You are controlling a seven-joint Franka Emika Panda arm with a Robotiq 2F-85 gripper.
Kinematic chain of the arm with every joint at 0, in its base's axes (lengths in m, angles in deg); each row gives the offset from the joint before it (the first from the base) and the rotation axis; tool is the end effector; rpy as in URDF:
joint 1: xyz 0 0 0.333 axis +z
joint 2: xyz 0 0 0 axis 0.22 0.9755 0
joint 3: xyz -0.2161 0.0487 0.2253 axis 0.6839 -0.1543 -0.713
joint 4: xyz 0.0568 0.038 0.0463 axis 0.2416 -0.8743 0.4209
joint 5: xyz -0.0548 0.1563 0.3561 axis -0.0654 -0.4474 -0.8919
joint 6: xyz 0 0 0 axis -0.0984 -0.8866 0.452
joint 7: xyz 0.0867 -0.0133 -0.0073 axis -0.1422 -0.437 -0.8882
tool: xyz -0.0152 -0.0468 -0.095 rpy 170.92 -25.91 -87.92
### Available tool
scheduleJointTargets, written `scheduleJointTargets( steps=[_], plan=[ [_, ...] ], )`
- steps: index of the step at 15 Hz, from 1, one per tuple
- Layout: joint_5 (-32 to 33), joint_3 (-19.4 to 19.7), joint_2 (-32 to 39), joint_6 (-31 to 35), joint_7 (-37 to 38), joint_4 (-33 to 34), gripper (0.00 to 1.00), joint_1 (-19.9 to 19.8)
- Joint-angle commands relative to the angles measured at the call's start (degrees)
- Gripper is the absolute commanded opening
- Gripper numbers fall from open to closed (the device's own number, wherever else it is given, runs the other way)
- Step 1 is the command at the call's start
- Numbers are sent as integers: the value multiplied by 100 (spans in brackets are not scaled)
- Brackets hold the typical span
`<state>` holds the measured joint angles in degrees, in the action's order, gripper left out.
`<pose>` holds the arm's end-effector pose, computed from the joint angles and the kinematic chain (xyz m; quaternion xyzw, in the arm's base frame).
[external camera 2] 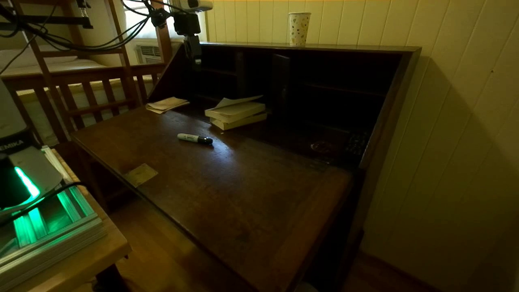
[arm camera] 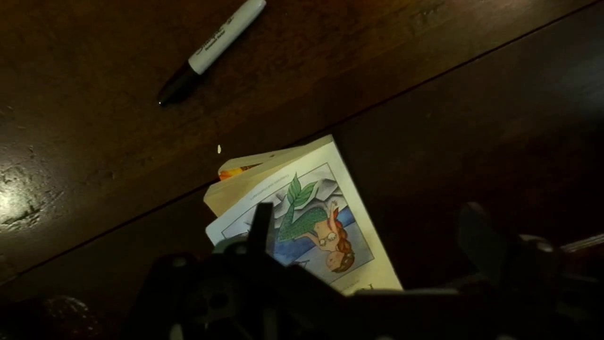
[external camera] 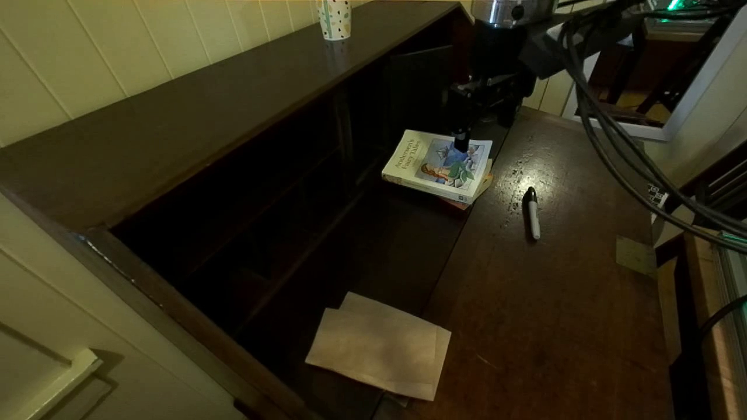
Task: Turn the white book around in an anticlockwise direction
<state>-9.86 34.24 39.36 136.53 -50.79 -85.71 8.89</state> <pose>0.4967 -0.0135 0.3740 0.9711 -0.2276 0.0413 0.0580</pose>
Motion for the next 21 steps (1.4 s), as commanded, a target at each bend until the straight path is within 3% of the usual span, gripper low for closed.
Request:
scheduleJointTargets(
  steps=[1,5,12,14,16,17,21],
  plan=[
    [622,97,547,512,1053,180,100,-52],
    [551,371,1096,920,1817,327,100,19],
    [-364,701,1827,1951,1535,470,100,46],
    [-626,795,1961,2077,1736,518,89,95],
    [-863,851,2090,2250,1779,558,74,126],
    [-900,899,2156,2283,1814,592,60,161],
    [-983,988,2351,2192,1638,717,31,190]
  ],
)
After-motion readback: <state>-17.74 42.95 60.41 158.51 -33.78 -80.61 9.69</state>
